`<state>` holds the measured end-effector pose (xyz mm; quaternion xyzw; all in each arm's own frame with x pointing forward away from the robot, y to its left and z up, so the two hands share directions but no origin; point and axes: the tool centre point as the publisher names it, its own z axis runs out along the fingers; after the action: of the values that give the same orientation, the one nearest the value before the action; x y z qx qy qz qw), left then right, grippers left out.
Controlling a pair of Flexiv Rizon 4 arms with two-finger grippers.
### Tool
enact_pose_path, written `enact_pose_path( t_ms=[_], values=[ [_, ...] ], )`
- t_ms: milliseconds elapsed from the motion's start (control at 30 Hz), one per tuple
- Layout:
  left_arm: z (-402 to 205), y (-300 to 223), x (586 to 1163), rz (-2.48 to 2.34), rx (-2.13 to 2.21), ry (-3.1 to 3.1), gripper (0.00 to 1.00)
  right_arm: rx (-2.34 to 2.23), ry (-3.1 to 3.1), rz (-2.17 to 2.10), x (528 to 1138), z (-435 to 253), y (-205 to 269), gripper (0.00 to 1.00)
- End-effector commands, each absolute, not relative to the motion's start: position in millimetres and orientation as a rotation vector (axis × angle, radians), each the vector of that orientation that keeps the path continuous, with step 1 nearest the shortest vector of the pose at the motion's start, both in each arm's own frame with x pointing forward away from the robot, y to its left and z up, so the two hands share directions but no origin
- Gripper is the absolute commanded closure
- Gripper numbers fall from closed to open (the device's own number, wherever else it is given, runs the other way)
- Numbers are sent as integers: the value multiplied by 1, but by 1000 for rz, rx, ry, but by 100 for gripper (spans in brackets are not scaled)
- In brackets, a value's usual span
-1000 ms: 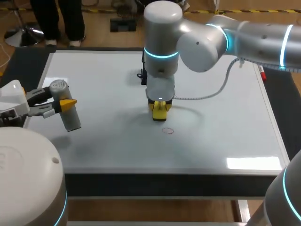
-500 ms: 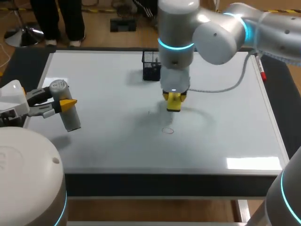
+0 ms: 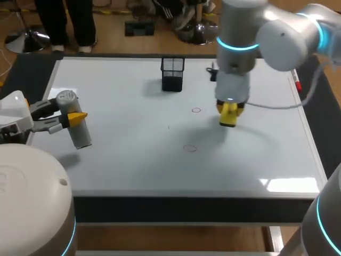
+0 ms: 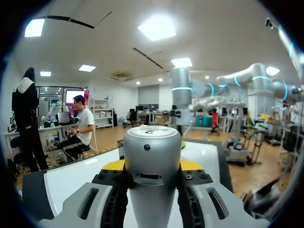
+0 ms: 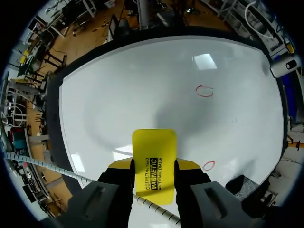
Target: Pick up the inspection probe, press it on each red-marked spot on the whiteboard one by one, put down the probe, pick up the eraser, and wipe off all the red marks.
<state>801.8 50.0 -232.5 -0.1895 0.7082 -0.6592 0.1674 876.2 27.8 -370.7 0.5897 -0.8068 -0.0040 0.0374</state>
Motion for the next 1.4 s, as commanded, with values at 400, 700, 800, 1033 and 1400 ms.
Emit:
enact_pose_path(
  t_ms=[400, 700, 800, 1033, 1400],
  values=[
    [-231, 50, 801, -1874, -540, 2014, 100, 1712, -2568, -59, 845, -376, -87, 100],
    [-231, 50, 801, -1874, -540, 2014, 100, 1665, -2566, -75, 834, -382, -107, 100],
    [-231, 50, 801, -1874, -540, 2014, 100, 1669, -2604, -71, 831, -378, -109, 100],
    [-231, 50, 801, -1874, -540, 2014, 100, 1669, -2604, -71, 831, -378, -109, 100],
    [-231, 50, 801, -1874, -540, 2014, 100, 1669, -2604, -71, 831, -378, -109, 100]
  ],
)
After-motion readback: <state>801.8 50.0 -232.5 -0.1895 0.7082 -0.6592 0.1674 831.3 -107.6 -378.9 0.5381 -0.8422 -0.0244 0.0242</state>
